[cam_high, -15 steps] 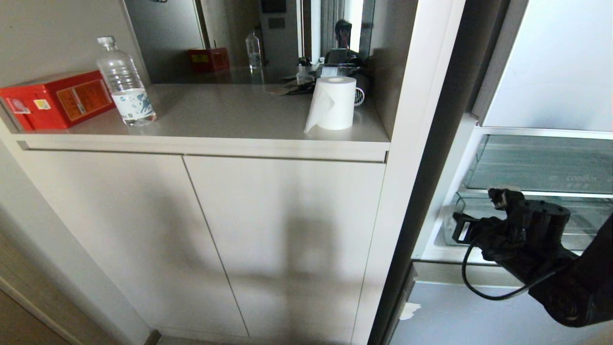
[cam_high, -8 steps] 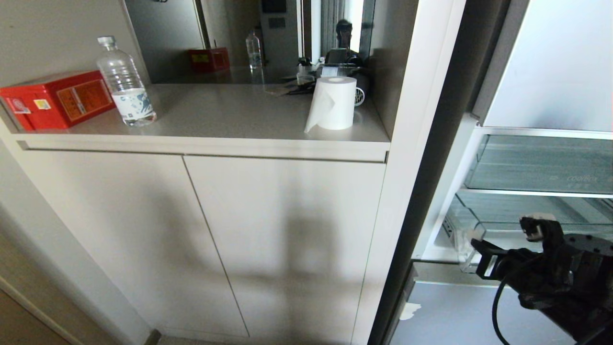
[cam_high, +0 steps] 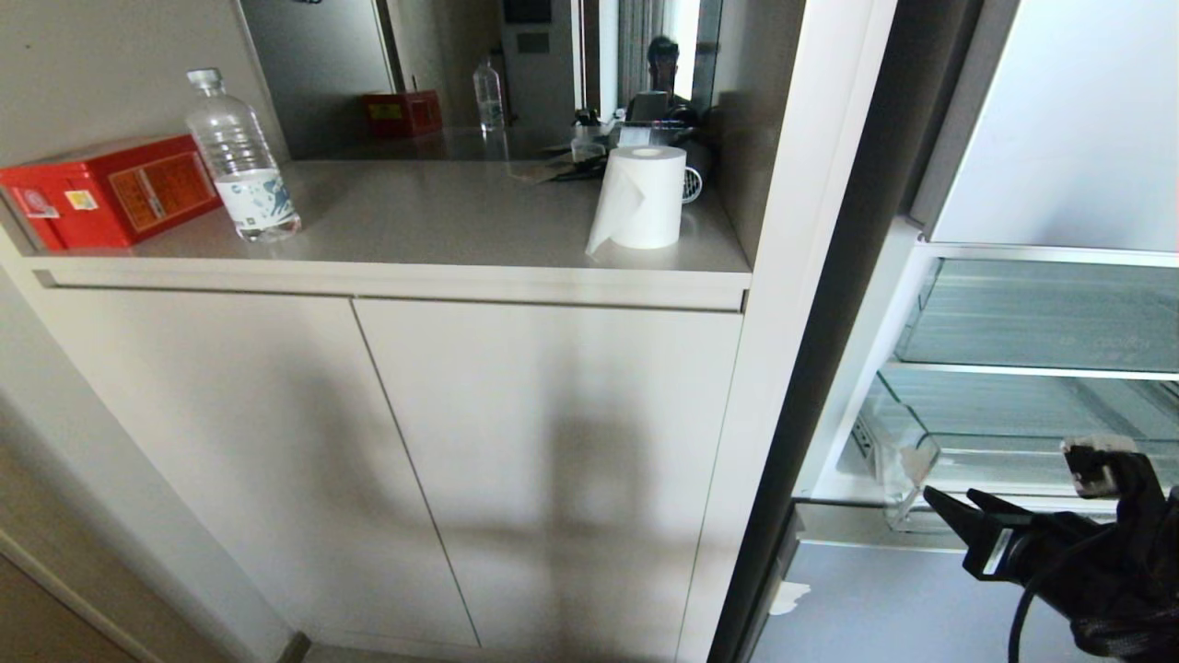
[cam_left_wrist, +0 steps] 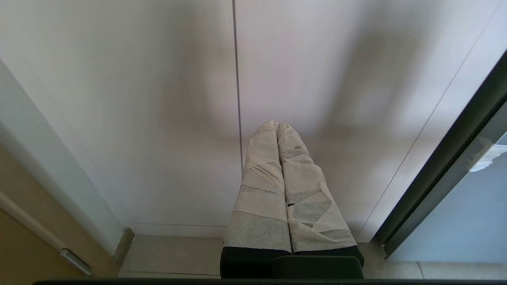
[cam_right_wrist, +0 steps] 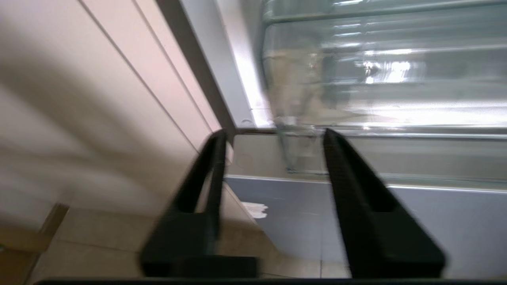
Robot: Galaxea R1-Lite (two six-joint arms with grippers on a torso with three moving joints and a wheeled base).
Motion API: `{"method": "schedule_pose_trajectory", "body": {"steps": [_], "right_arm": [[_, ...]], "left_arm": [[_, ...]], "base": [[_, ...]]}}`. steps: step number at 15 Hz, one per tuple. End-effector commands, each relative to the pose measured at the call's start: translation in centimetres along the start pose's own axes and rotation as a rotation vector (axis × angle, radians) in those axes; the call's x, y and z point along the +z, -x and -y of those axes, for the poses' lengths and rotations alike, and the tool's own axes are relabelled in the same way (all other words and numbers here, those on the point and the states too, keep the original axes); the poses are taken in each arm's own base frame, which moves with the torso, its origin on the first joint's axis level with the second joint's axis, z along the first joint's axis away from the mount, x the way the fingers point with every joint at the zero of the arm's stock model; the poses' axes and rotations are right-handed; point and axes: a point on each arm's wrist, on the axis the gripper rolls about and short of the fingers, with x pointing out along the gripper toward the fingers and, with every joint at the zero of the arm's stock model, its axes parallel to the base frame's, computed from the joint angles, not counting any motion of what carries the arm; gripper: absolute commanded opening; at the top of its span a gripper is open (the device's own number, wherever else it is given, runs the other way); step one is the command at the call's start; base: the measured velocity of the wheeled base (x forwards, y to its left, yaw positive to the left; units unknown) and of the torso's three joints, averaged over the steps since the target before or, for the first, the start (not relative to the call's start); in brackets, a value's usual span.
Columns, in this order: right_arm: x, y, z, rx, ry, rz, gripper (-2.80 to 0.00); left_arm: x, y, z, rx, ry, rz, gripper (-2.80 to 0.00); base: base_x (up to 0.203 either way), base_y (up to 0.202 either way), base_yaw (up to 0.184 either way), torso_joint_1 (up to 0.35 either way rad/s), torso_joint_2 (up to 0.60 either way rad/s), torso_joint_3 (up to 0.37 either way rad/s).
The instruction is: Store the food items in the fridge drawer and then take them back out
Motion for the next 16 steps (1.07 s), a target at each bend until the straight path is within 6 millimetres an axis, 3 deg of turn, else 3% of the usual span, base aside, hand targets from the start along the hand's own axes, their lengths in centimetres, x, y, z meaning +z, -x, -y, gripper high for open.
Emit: {"method": "schedule_pose_trajectory", "body": {"steps": [1,5,9,12,16], "right_arm": [[1.1,0.9,-0.2,0.007,0.000,0.066,0.00],[3.7,2.2,0.2,-0.026,0.017,0.170,0.00],[8.5,0.8,1.7,-0.135,0.021,0.118,0.00],[12.4,-1.9,3.2,-0.206,0.041,0.025,0.00],[11.3,-7.1,6.5,-0.275,0.108,-0.137,0.00]], "left_arm": [[0.0,0.0,0.0,0.000,0.000,-0.001,-2.80],[0.0,0.0,0.0,0.000,0.002,-0.001,-2.80],[0.0,0.0,0.0,0.000,0.001,-0.001,-2.80],[0.0,0.0,0.0,0.000,0.002,-0.001,-2.80],[0.0,0.0,0.0,0.000,0.001,-0.001,-2.80]], "base": [[0.000,0.000,0.000,0.000,0.00,0.000],[0.000,0.000,0.000,0.000,0.00,0.000],[0.000,0.000,0.000,0.000,0.00,0.000],[0.000,0.000,0.000,0.000,0.00,0.000],[0.000,0.000,0.000,0.000,0.00,0.000]]}}
